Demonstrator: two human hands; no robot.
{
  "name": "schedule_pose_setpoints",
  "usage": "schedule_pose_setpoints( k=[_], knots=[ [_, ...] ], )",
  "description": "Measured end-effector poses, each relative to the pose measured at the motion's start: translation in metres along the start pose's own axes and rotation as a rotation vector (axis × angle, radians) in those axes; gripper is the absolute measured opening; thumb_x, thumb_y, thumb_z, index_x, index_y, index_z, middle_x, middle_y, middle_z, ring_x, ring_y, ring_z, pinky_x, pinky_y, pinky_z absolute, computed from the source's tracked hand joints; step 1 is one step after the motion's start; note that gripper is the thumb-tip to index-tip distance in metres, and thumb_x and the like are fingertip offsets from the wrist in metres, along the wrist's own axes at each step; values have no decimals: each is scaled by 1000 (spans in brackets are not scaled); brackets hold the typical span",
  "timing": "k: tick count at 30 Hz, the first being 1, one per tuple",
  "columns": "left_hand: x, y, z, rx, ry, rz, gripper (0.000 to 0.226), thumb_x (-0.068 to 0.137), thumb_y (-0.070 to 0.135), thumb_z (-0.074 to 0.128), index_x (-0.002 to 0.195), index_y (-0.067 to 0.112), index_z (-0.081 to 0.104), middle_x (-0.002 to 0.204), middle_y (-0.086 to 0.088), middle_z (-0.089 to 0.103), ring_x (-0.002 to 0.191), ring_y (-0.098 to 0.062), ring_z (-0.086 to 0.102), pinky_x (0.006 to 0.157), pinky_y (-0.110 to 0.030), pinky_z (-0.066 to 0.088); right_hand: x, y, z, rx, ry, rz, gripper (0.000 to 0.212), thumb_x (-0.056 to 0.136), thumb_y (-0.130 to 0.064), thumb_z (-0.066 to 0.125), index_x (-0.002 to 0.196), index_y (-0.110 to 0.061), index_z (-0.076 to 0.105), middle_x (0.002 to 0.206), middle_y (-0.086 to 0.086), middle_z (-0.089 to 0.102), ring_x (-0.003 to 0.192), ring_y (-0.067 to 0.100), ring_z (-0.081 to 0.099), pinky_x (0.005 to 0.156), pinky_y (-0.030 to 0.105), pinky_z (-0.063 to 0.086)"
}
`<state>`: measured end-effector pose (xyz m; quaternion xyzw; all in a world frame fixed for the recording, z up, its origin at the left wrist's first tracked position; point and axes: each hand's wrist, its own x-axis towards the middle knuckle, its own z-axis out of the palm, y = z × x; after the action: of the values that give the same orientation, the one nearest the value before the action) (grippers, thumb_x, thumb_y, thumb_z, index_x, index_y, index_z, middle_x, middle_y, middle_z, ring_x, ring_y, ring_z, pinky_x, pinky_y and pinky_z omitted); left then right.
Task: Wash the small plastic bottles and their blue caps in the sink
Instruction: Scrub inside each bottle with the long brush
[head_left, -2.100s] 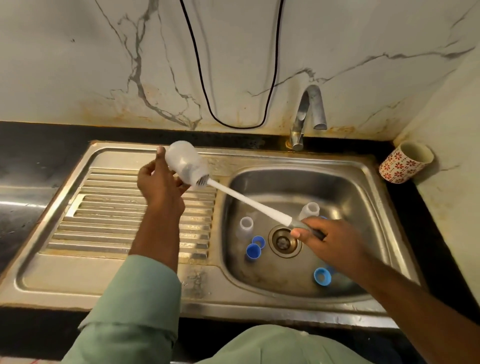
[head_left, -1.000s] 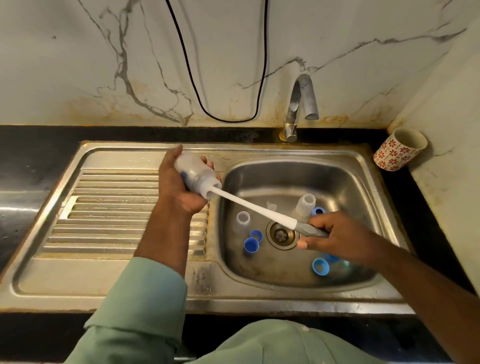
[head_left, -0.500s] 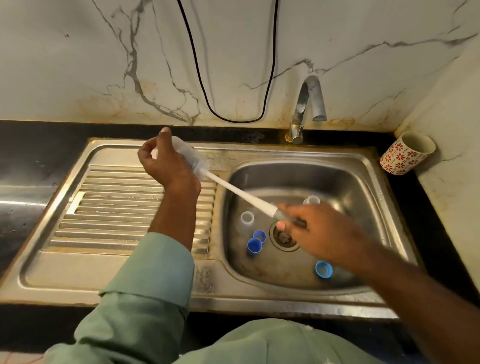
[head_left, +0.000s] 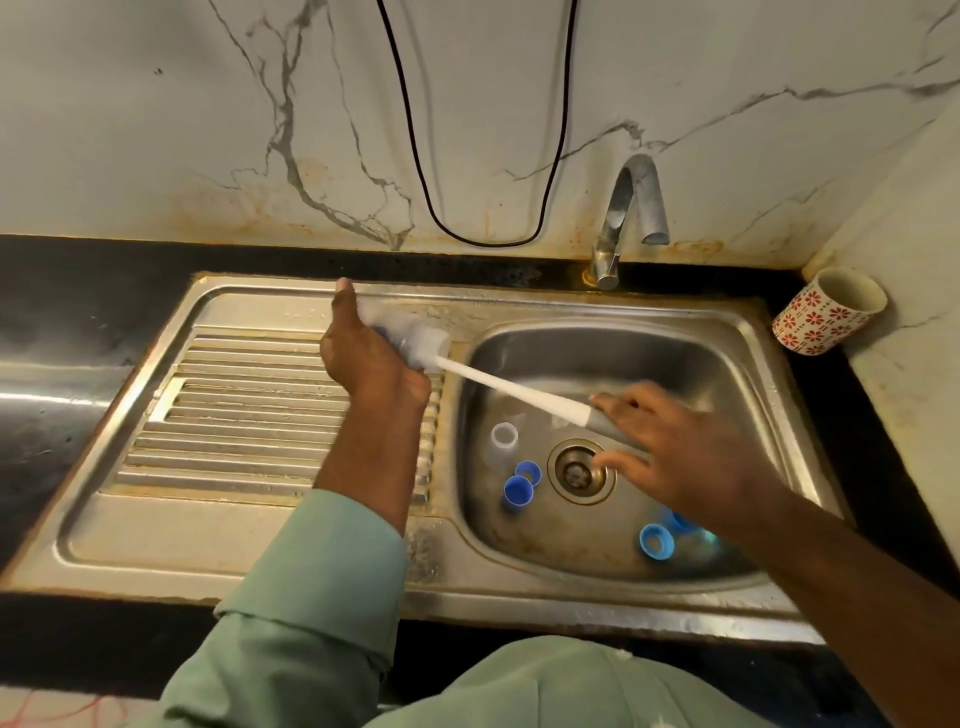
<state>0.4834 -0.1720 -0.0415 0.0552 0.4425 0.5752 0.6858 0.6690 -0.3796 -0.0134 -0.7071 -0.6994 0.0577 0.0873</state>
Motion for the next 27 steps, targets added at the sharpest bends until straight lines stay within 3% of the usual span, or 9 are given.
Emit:
schedule_pose_setpoints(
  k=[2, 4, 7, 10, 13, 16, 19, 22, 27],
  knots=[
    [-3, -8, -1, 34, -52, 16, 82, 50, 55, 86, 109, 10, 51, 86, -9, 51, 77, -27, 58, 72, -47, 56, 0, 4, -2, 20, 85, 18, 51, 82, -31, 76, 128, -26, 54, 100, -2, 59, 58, 8, 52, 48, 18, 43],
    [0, -6, -1, 42, -35, 56, 88, 50, 54, 86, 114, 3, 54, 95, -14, 52, 85, -32, 62, 78, -55, 57, -1, 10, -11, 86, 124, 72, 36, 86, -37, 70, 119, -26, 60, 95, -4, 63, 65, 14, 60, 56, 27, 48],
    [1, -1, -1, 42, -2, 178, 70, 63, 53, 83, 112, 11, 58, 107, -14, 55, 100, -34, 61, 86, -61, 54, -6, 20, -19, 19, 152, -11, 25, 91, -41, 62, 107, -23, 69, 83, -7, 70, 67, 12, 61, 57, 22, 43],
    [-2, -3, 2, 85, -14, 188, 53, 74, 51, 79, 112, 21, 57, 122, -15, 57, 112, -35, 61, 88, -56, 56, -1, 14, -22, 156, -33, 118, 25, 98, -44, 47, 105, -28, 64, 76, -10, 63, 73, 10, 60, 66, 30, 50],
    [-3, -4, 2, 20, -67, 122, 66, 68, 51, 81, 120, 20, 55, 117, -13, 53, 106, -33, 61, 84, -52, 57, 5, 11, -10, 106, -79, 197, 34, 100, -45, 32, 97, -27, 60, 79, -10, 50, 78, 11, 53, 73, 35, 47],
    [-5, -1, -1, -9, -65, 91, 91, 59, 54, 86, 132, 12, 52, 108, -11, 48, 95, -32, 56, 78, -52, 57, 2, 6, 0, 305, 28, 244, 33, 98, -49, 31, 92, -29, 56, 78, -9, 53, 68, 7, 54, 66, 32, 47],
    [6, -5, -12, 13, -138, 93, 124, 46, 63, 91, 138, -2, 39, 93, -14, 37, 77, -33, 46, 67, -44, 51, 0, -5, 0, 266, 11, 152, 20, 92, -52, 53, 108, -42, 47, 83, -24, 48, 68, 0, 51, 58, 16, 36],
    [-4, -1, -10, 34, -154, 90, 104, 51, 61, 90, 122, 0, 44, 85, -12, 39, 72, -30, 49, 65, -41, 50, 0, -2, 4, 120, 16, 29, 34, 83, -48, 68, 110, -35, 52, 96, -18, 51, 69, 6, 53, 57, 20, 45],
    [-14, 1, -7, -1, -84, 138, 61, 80, 47, 76, 130, 22, 50, 119, -14, 53, 101, -29, 59, 68, -42, 59, 3, 9, 2, 161, 119, 133, 33, 95, -44, 45, 113, -25, 65, 82, -17, 55, 77, 11, 53, 71, 32, 47]
  ],
)
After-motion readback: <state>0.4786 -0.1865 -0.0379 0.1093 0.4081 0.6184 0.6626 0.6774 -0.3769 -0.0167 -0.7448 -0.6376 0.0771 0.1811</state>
